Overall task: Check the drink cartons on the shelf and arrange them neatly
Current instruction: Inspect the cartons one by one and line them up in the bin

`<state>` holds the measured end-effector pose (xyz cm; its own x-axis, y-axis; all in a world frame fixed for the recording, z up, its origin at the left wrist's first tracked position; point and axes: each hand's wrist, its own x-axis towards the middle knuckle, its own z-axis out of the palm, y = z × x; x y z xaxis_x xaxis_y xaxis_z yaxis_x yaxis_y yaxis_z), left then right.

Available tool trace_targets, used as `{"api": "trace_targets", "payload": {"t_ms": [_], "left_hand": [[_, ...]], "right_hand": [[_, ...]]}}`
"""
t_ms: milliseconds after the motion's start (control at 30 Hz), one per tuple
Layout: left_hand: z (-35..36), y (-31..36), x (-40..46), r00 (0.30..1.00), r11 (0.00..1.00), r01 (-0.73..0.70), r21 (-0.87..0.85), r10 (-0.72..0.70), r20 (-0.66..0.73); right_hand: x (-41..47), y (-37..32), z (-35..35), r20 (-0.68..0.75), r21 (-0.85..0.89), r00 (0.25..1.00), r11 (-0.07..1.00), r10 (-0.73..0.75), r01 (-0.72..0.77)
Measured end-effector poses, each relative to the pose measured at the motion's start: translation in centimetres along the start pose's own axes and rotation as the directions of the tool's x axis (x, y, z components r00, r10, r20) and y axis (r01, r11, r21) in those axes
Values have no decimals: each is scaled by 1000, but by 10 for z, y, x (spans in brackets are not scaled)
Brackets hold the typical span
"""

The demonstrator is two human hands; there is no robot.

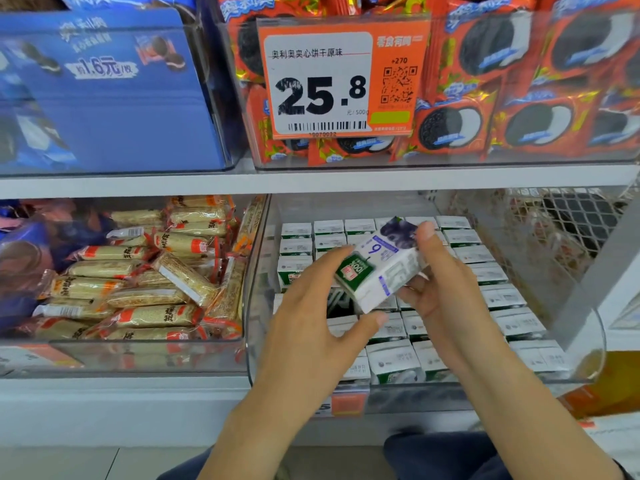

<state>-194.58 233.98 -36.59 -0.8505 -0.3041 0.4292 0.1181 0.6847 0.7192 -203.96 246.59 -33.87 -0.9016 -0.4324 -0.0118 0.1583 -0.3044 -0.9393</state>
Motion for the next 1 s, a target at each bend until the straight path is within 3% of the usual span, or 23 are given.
{"api": "trace_targets", "payload": {"t_ms": [100, 233, 433, 533, 567, 633, 700, 833, 900, 1000], "left_hand": [[-1, -1, 2, 994, 992, -89, 86, 94, -56], [-6, 0, 1, 965, 989, -150, 2, 147, -217], [-15, 10, 2, 969, 980, -137, -146, 102, -226], [-19, 10, 8, 959, 981, -131, -143, 89, -268], [-21, 9, 11, 961, 984, -113, -135, 74, -267], [-23, 6, 14, 971, 992, -55, -118, 25, -239], [-24, 3, 15, 978, 998, -16, -67, 1, -210], [-20, 3, 14, 990, 990, -13, 140, 32, -137], [-18, 3, 13, 996, 981, -8, 195, 25, -85], [-13, -1, 13, 999, 972, 28, 232, -22, -29]], "right_hand": [[3, -2, -1, 81, 147, 986, 977, 147, -157], [4, -1, -3, 181, 94, 959, 967, 218, -237], [4, 6, 1, 116, -341, 961, 919, 251, -199], [3, 9, -1, 99, -491, 987, 869, 130, -65], [4, 11, -6, 103, -595, 994, 803, 32, 36], [6, 14, -19, 133, -842, 977, 502, -167, 200], [9, 15, -28, 186, -942, 957, 237, -223, 238], [11, 23, -39, 285, -955, 958, 94, 20, 282], [11, 27, -42, 312, -950, 948, 44, 70, 309], [11, 25, -47, 327, -944, 942, 76, 76, 322]]}}
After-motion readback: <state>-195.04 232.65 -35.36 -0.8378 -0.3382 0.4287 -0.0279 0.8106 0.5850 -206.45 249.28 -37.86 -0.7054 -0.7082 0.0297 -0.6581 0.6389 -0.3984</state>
